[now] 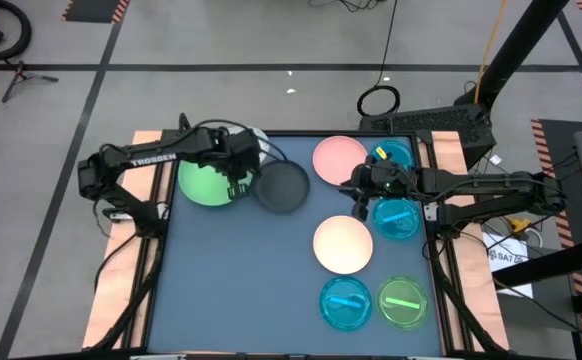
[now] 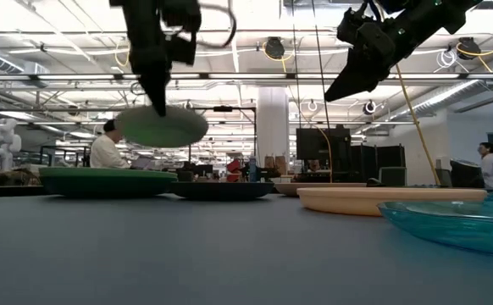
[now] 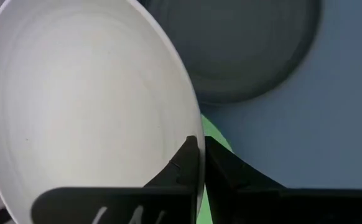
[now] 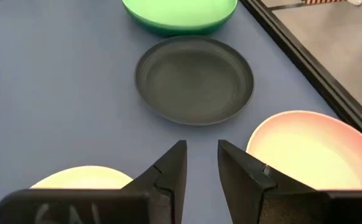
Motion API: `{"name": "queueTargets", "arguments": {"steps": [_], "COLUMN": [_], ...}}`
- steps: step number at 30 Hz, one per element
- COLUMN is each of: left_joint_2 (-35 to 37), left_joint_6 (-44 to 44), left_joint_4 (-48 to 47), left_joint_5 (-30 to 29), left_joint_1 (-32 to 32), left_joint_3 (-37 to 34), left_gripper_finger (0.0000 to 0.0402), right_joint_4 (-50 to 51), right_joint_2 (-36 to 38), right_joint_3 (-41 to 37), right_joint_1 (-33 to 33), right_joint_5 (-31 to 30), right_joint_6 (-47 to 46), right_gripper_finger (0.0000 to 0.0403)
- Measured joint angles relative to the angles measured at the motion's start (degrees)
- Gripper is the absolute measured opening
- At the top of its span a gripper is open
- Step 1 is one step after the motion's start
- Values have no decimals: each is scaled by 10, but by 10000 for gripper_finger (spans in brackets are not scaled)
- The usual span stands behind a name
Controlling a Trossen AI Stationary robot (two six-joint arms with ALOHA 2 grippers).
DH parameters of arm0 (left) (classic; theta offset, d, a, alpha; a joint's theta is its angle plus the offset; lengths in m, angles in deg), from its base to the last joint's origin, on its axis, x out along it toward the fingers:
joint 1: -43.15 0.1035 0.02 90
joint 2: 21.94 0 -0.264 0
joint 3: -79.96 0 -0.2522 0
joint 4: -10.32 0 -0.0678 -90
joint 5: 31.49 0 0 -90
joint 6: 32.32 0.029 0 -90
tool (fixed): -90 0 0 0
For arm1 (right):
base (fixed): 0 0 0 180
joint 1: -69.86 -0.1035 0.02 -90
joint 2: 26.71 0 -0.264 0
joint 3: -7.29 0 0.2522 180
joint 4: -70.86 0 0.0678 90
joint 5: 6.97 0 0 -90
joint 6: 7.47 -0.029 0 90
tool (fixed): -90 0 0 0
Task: Stack plastic plates
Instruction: Stack the white plate on top of the light green plate, then stack the black plate on top of the white plate
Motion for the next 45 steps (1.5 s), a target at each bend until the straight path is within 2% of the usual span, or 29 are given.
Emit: {"name": "queueTargets", "arguments": {"steps": [4, 10, 15, 22, 36, 39, 45], "left_joint_2": [5, 6, 6, 6, 6, 6, 6], "left_joint_6": [8, -4, -15, -45, -98, -105, -107], "left_joint_4": [16, 54, 72, 44, 42, 83, 246], "left_joint_5": [12, -3, -5, 5, 4, 8, 64], "left_joint_1": [36, 66, 68, 50, 21, 9, -52], "left_joint_3": [-74, -137, -144, -144, -145, -145, -144], "left_gripper_finger": [12, 12, 13, 37, 43, 44, 44], "right_joint_4": [25, 29, 29, 29, 29, 29, 29], "right_joint_2": [0, 0, 0, 0, 0, 0, 0], "right_joint_3": [0, 0, 0, 0, 0, 0, 0], "right_joint_1": [0, 0, 0, 0, 0, 0, 0], "right_joint_5": [0, 0, 0, 0, 0, 0, 0], "right_joint_6": [-16, -30, -30, -30, -30, -30, -30], "right_gripper_finger": [86, 86, 86, 86, 86, 86, 86]}}
